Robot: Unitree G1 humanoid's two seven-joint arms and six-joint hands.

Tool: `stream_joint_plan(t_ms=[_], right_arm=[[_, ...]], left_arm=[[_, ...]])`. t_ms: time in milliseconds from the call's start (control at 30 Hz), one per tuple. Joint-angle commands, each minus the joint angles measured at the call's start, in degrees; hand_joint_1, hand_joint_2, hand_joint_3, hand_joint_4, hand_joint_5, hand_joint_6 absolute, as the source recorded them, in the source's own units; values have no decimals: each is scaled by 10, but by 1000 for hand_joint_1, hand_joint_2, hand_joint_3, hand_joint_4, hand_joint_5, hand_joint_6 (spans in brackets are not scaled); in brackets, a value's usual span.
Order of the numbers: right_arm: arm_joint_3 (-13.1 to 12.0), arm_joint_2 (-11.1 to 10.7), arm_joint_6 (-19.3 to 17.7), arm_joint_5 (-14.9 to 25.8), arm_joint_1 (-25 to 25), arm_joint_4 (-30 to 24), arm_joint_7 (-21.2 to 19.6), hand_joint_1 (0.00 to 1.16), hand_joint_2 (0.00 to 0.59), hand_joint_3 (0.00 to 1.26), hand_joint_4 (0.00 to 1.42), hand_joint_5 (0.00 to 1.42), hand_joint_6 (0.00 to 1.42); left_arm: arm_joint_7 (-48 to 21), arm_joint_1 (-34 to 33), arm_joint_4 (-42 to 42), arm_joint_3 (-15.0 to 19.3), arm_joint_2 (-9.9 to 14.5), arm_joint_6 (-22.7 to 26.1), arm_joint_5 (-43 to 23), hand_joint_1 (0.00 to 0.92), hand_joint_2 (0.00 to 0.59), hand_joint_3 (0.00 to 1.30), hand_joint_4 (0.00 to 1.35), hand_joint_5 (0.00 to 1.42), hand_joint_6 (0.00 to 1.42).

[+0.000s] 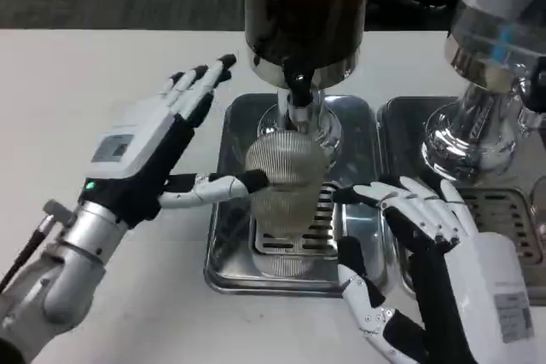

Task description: Grasp the cup under the faucet to collect the drink, then remove the cup.

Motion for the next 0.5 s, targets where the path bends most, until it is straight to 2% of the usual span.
stream_joint_plan(t_ms=[33,333,500], right_arm=[[-4,-2,-4,6,-10,11,-3,387,499,444,353,255,94],[-7,-8,-17,15,-39,42,-15,387,499,455,362,306,95],[-10,-9,-21,19,-52,52,-20,394,493,455,372,311,95]], left_arm=[[-8,32,-26,33,28,-25,-20,72,34,0,0,13,0],[-54,109,-102,124,67,-82,-98,69,34,0,0,0,0],[-110,143,-144,176,93,-126,-170,69,39,0,0,0,2]])
